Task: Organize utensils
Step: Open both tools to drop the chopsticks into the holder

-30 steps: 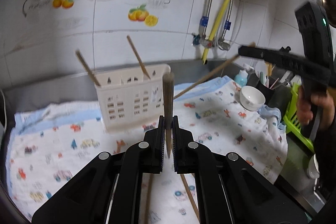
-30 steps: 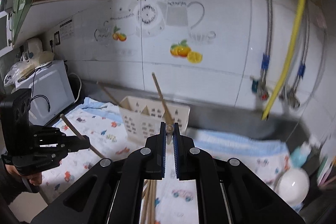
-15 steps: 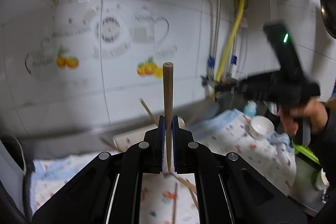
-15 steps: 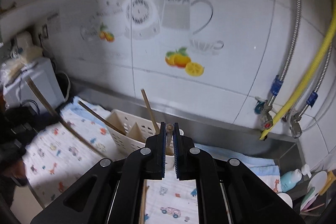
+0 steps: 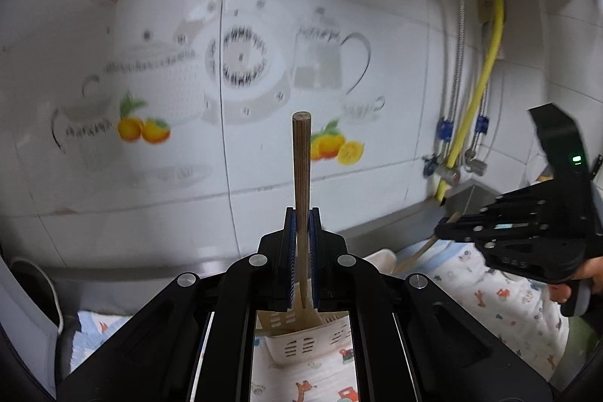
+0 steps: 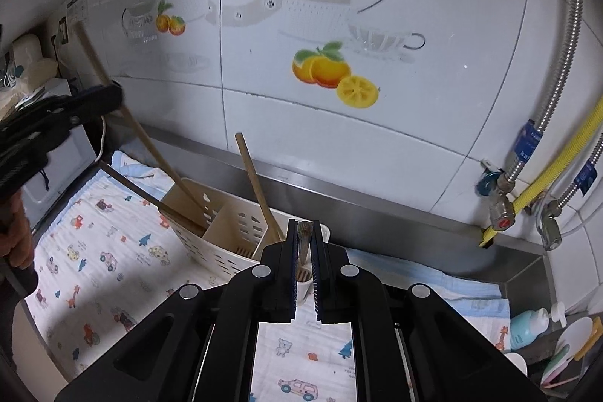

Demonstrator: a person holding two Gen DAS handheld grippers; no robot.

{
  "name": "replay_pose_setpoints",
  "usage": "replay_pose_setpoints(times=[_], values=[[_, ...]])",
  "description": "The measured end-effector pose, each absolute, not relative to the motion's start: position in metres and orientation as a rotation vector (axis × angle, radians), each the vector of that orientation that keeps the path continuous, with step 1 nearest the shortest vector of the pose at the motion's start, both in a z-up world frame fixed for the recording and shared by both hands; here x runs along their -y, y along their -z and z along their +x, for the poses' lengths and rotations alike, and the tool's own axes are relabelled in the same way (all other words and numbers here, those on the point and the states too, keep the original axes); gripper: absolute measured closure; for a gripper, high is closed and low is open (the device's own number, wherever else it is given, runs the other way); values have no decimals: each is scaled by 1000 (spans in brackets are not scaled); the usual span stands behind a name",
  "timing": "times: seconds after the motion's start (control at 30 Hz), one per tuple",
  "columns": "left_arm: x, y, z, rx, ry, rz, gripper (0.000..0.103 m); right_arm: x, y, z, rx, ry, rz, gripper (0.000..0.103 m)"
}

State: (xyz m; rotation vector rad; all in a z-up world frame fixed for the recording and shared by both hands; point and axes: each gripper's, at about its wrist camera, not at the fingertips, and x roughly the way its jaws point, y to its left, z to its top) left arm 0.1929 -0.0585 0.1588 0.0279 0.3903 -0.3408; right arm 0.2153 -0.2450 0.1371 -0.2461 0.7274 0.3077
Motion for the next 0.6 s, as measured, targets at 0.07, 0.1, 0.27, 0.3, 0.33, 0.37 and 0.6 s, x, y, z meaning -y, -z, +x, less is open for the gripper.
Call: replay_pose_setpoints(times=[0.07, 0.1, 0.27, 0.3, 0.33, 0.37, 0.6], values=[[59, -151, 198, -414, 344, 22, 98, 246, -135, 217, -726, -308, -246, 96], [59, -148, 201, -424, 343, 21, 98, 247, -135, 217, -723, -305, -243, 96], [60, -140, 206, -446, 339, 21, 98, 251, -141, 213, -687, -303, -227, 89], [61, -140, 206, -439, 341, 25, 98, 251, -143, 210, -676, -300, -229, 86], [61, -142, 205, -434, 343, 29, 96, 252, -144, 208, -669, -299, -229, 85], [62, -143, 203, -433, 343, 32, 96, 252, -146, 205, -661, -299, -228, 84], [60, -159, 176, -385, 346, 42, 96, 261, -153, 159, -593, -324, -198, 76]])
